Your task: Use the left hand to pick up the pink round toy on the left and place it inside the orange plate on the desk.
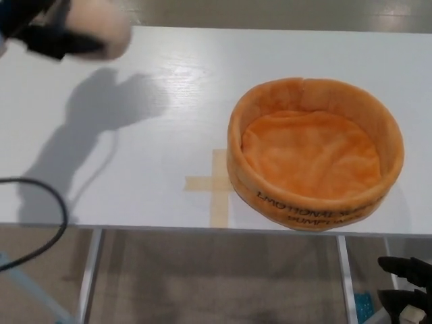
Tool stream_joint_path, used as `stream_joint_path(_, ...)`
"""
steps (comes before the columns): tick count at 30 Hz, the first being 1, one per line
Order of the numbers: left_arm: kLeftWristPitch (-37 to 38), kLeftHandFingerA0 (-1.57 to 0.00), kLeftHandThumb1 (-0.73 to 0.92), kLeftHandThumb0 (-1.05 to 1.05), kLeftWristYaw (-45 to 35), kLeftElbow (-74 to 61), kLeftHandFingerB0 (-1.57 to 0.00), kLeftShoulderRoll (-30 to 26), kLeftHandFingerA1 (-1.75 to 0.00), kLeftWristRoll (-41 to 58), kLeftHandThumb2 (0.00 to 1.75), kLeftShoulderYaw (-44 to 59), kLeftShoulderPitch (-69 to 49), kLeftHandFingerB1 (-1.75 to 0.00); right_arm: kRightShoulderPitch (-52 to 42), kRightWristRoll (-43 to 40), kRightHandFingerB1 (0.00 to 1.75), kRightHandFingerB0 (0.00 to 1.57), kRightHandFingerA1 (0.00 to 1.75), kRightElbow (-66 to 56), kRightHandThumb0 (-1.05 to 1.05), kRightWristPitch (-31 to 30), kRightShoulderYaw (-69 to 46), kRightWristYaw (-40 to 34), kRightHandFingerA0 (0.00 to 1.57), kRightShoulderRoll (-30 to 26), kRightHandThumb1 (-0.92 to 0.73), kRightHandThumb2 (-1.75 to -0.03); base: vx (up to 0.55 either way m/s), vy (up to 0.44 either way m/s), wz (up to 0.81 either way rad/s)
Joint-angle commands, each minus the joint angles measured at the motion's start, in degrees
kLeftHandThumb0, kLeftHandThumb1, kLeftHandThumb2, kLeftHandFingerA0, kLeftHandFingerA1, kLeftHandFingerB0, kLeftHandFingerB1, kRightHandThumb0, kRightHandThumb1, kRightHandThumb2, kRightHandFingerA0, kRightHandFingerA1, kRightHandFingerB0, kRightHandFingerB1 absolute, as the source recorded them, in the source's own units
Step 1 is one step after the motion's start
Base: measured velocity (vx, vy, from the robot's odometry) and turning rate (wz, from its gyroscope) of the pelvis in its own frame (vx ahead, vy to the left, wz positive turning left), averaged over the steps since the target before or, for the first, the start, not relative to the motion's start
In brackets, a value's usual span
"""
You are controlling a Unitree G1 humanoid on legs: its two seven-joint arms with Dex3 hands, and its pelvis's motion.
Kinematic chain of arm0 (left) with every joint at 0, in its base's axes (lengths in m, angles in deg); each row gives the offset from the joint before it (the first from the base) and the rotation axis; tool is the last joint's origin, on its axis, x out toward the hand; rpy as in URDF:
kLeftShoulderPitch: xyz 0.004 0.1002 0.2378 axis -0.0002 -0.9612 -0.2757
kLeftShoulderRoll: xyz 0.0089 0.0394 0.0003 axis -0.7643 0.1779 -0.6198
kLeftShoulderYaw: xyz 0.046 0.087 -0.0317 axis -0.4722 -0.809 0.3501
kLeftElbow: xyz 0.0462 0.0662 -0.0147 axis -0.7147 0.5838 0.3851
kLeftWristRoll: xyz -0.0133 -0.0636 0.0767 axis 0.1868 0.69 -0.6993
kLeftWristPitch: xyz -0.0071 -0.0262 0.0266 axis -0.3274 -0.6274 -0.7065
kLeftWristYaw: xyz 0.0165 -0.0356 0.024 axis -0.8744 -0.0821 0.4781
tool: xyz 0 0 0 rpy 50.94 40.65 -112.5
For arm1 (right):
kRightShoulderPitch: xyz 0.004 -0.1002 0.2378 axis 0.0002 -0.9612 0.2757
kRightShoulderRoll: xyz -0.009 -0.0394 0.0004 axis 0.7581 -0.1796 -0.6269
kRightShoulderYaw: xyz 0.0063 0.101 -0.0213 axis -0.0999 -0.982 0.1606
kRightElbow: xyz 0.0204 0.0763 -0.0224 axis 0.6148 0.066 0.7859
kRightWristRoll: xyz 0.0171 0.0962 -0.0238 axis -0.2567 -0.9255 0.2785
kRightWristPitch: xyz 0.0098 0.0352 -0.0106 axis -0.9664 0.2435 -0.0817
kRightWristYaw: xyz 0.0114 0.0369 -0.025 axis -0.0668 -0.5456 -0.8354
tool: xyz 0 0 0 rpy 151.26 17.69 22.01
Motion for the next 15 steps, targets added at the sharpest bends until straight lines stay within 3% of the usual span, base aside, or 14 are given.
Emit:
stream_joint_path(1,-1.92,-0.68,0.79,-0.29,-3.74,-4.85,-0.71,3.97,-1.53,1.11,0.64,-0.22,3.57,-1.06,-0.33,-0.6,0.48,0.59,0.57,0.01,-0.14,-0.8,0.06,-0.09,0.63,-0.15,-0.64,-0.58,0.0,0.0,0.0)
stream_joint_path(5,-2.11,-0.77,0.8,-0.3,-3.87,-5.9,-0.76,8.78,-1.6,1.0,0.68,-0.96,6.09,-1.18,-0.04,-0.42,0.48,0.59,0.62,-0.05,-0.14,-0.93,0.28,-0.31,0.67,0.08,-0.64,-0.58,0.0,0.0,0.0)
stream_joint_path(6,-2.66,-0.76,0.79,-0.29,-3.66,-6.0,-0.69,10.53,-1.64,0.47,0.64,-1.44,6.92,-1.33,0.1,-0.43,0.48,0.58,0.6,-0.04,-0.15,-1.16,0.31,-0.37,0.67,0.12,-0.64,-0.58,0.0,0.0,0.0)
stream_joint_path(8,-3.64,-0.76,0.79,-0.29,-3.9,-5.94,-0.69,12.07,-1.64,-0.13,0.64,-1.88,7.75,-1.33,0.24,-0.37,0.48,0.58,0.6,0.01,-0.15,-1.28,0.4,-0.51,0.67,0.1,-0.64,-0.58,0.0,0.0,0.0)
stream_joint_path(9,-4.2,-0.79,0.76,-0.3,-3.75,-6.12,-0.84,12.93,-1.58,-0.42,0.67,-2.15,8.0,-0.88,0.29,-0.35,0.47,0.59,0.61,-0.03,-0.14,-1.32,0.44,-0.58,0.67,0.1,-0.64,-0.58,0.0,0.0,0.0)
stream_joint_path(10,-4.9,-0.79,0.76,-0.3,-3.55,-6.32,-0.84,14.0,-1.58,-0.78,0.67,-2.5,8.33,-0.88,0.36,-0.32,0.47,0.59,0.61,-0.08,-0.14,-1.37,0.48,-0.66,0.67,0.11,-0.64,-0.58,0.0,0.0,0.0)
stream_joint_path(11,-4.84,-0.77,0.78,-0.27,-3.01,-5.74,-0.76,16.26,-1.67,-1.02,0.64,-3.19,9.02,-1.14,0.48,-0.44,0.48,0.59,0.61,-0.1,-0.15,-1.25,0.44,-0.38,0.67,0.04,-0.64,-0.58,0.0,0.0,0.0)
stream_joint_path(12,-4.81,-0.77,0.78,-0.27,-2.85,-5.57,-0.76,16.85,-1.67,-1.06,0.64,-3.38,9.21,-1.14,0.51,-0.47,0.48,0.59,0.61,-0.11,-0.15,-1.21,0.42,-0.29,0.67,0.02,-0.64,-0.58,0.0,0.0,0.0)
stream_joint_path(13,-5.39,-0.74,0.8,-0.26,-2.93,-5.42,-0.67,18.33,-1.71,-1.26,0.63,-3.95,9.73,-1.37,0.56,-0.46,0.48,0.59,0.62,-0.09,-0.15,-1.03,0.42,-0.35,0.68,-0.03,-0.64,-0.58,0.0,0.0,0.0)
stream_joint_path(14,-5.68,-0.74,0.8,-0.26,-2.96,-5.34,-0.67,18.86,-1.71,-1.33,0.63,-4.18,9.95,-1.37,0.58,-0.44,0.48,0.59,0.62,-0.08,-0.15,-0.96,0.42,-0.39,0.68,-0.05,-0.64,-0.58,0.0,0.0,0.0)
stream_joint_path(15,-6.81,-0.8,0.81,-0.26,-3.33,-5.35,-0.62,19.93,-1.72,-1.6,0.65,-4.69,10.25,-1.48,0.57,-0.62,0.48,0.59,0.6,-0.05,-0.15,-0.76,0.31,-0.04,0.65,-0.09,-0.64,-0.58,0.0,0.0,0.0)
